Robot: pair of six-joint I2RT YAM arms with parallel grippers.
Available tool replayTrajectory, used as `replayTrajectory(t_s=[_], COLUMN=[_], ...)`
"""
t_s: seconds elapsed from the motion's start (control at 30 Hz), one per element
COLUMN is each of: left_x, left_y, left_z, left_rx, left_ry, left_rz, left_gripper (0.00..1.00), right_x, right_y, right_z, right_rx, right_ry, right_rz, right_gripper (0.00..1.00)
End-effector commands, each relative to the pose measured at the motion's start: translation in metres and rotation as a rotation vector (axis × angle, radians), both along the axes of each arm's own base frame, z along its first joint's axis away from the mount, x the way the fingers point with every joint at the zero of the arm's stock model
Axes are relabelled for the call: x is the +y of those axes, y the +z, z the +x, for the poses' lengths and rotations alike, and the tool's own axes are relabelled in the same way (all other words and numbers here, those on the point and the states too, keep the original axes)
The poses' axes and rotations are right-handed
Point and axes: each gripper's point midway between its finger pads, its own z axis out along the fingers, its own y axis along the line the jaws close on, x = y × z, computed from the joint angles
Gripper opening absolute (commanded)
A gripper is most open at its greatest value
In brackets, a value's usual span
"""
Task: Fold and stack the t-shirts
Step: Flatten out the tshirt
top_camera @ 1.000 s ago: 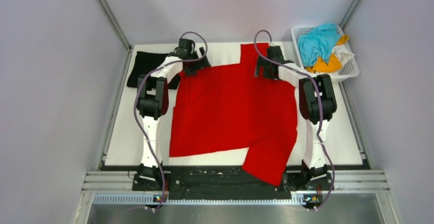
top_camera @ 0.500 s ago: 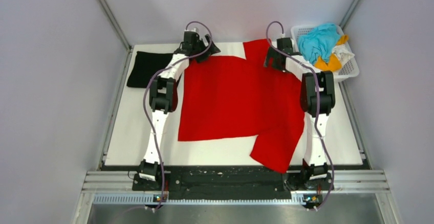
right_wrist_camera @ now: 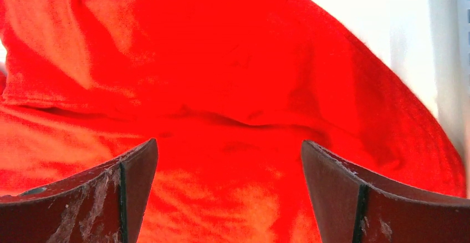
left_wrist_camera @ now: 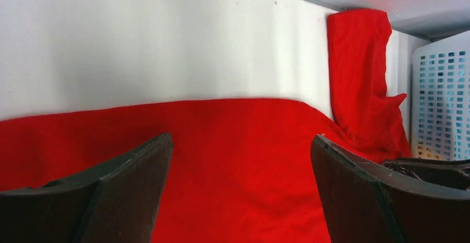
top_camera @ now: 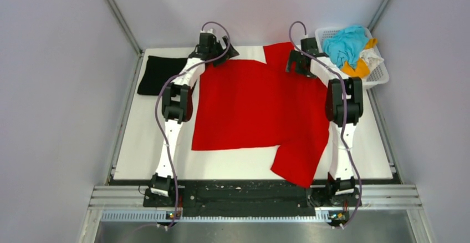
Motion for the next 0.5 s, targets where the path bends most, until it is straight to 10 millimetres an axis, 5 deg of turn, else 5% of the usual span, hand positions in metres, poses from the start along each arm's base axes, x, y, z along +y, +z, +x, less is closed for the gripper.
replayTrajectory(t_s=[0.0, 0.13, 0.23, 0.47], left_x=[0.006, 0.017, 0.036, 0.081], left_y=[0.146, 0.181, 0.175, 0.105], left_z=[-0.016, -0.069, -0.122, -0.267], left_rx=[-0.216, -0.188, -0.113, 0.106], left_ry=[-0.022, -0.026, 0.02, 0.149], left_rz=[0.023, 0.076, 0.154, 0.309], left_gripper=[0.99, 0.99, 0.99, 0.99], right_x=[0.016, 0.02, 0.005, -0.035], right_y=[0.11, 0.142, 0.149, 0.14], right_z=[0.001, -0.04, -0.081, -0.167], right_rx=[-0.172, -0.207, -0.209, -0.219], right_ry=[0.046, 0.03, -0.057, -0.254], right_rz=[-0.025, -0.071, -0.085, -0.037], right_gripper=[0.99, 0.99, 0.99, 0.99])
